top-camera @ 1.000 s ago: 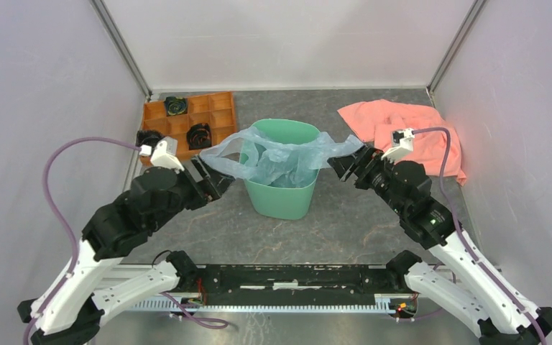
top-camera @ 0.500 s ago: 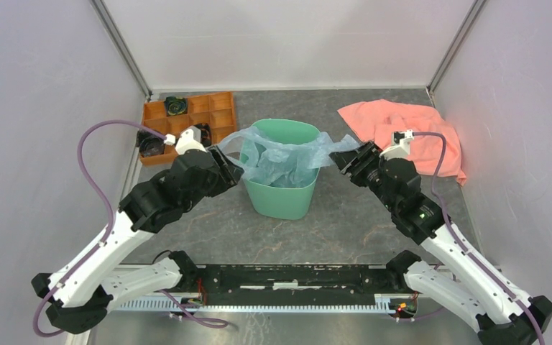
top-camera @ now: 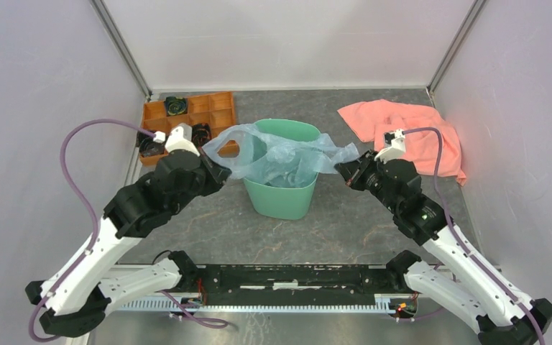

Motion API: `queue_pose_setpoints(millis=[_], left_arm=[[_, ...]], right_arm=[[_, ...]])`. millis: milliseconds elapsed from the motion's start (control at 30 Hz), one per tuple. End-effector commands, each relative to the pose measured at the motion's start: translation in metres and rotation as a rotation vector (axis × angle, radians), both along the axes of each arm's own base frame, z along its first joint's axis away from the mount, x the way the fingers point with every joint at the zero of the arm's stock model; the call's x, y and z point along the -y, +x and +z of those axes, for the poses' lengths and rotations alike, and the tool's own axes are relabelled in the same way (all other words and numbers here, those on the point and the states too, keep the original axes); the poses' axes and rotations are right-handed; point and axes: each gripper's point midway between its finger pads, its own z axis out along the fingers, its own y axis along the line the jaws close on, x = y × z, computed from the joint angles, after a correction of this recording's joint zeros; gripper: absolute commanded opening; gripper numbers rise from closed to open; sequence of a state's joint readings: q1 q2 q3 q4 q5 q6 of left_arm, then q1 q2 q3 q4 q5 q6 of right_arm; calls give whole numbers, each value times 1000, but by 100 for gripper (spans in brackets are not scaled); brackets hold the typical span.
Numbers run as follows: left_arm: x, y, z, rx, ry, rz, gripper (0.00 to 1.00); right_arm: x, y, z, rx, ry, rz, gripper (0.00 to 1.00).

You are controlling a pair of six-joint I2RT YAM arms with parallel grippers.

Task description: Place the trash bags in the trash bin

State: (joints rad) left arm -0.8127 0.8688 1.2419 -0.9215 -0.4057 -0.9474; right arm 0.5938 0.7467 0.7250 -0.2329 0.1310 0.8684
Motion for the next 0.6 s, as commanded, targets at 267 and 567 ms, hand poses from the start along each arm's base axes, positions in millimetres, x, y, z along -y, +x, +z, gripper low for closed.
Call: queue_pose_setpoints(millis=[267, 567], left_arm=[[-39, -38, -45, -70, 85, -14, 2], [-45, -26, -72, -96, 181, 41, 2]], right_arm=[[16, -42, -25, 36, -336, 229, 0], [17, -38, -40, 58, -418, 266, 0]])
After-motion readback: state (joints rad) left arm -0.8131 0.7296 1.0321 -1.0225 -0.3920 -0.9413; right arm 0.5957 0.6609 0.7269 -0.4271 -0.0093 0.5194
